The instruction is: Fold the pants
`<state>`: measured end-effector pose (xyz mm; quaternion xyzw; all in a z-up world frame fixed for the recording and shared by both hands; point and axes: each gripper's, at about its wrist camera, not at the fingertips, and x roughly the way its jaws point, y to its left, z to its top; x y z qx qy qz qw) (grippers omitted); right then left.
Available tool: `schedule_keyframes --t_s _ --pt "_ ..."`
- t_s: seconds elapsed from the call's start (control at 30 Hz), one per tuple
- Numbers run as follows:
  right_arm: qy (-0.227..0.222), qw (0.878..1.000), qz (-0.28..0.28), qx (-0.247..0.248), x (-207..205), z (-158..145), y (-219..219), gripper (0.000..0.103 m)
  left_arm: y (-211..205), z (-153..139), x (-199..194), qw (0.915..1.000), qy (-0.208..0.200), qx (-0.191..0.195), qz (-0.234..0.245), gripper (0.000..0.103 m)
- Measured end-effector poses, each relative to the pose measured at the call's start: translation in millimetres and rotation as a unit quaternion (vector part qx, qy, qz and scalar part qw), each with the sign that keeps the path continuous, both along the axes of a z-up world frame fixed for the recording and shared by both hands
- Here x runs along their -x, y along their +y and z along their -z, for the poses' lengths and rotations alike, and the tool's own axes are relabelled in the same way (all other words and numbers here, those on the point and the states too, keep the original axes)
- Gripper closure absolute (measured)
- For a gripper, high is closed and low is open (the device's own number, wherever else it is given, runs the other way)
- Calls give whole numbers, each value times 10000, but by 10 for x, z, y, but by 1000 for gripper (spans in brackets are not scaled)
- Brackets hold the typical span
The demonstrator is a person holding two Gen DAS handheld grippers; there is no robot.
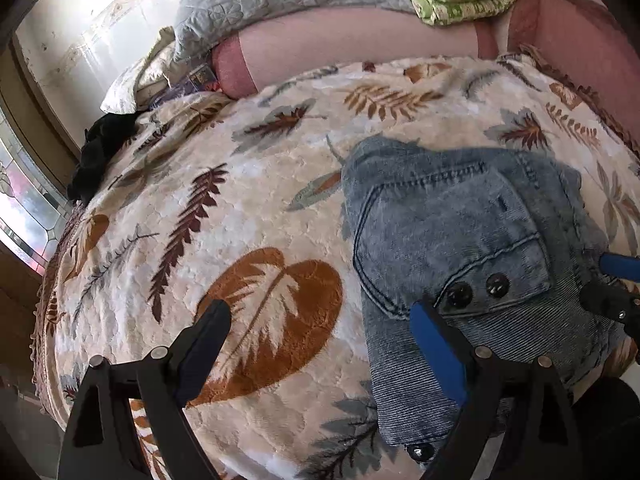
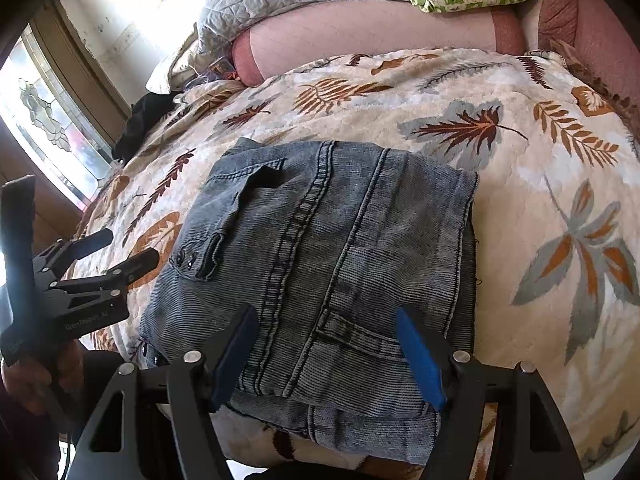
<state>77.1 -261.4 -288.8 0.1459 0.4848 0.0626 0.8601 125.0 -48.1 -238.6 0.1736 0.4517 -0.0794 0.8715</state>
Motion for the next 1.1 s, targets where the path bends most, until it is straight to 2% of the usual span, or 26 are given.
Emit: schedule_keyframes --t_s 0.07,0.13,0.27,0.43,0.57,0.7,0.8,0.87,0.97,1.1 --pt "21 10000 -15 39 -10 30 11 29 -11 112 -36 9997 213 -109 -11 12" --pt "30 9999 -52 112 -18 30 31 29 16 182 -51 9994 352 -37 -37 12" --pt "-37 9999 -71 126 -1 -60 -43 29 115 65 -82 9997 244 70 -57 12" --pt "-61 9992 385 29 10 -131 -424 29 427 -63 -317 9967 415 563 -405 12" --pt "79 9970 578 -500 -26 -58 -686 29 529 40 -528 9894 958 1030 -354 12" --pt "300 9937 465 -974 -142 97 -760 29 440 234 -646 9750 1602 1540 -35 12" --pt "570 9880 358 -1387 -259 289 -765 29 359 299 -666 9675 1761 1809 174 12" --pt "513 9877 363 -1432 -300 321 -741 26 326 315 -674 9657 1756 1901 231 12" --pt "504 9864 382 -1516 -371 320 -704 25 284 331 -676 9556 1871 2240 412 12" --pt "401 9897 79 -1368 -405 259 -525 24 225 358 -687 9557 1876 2217 484 12"
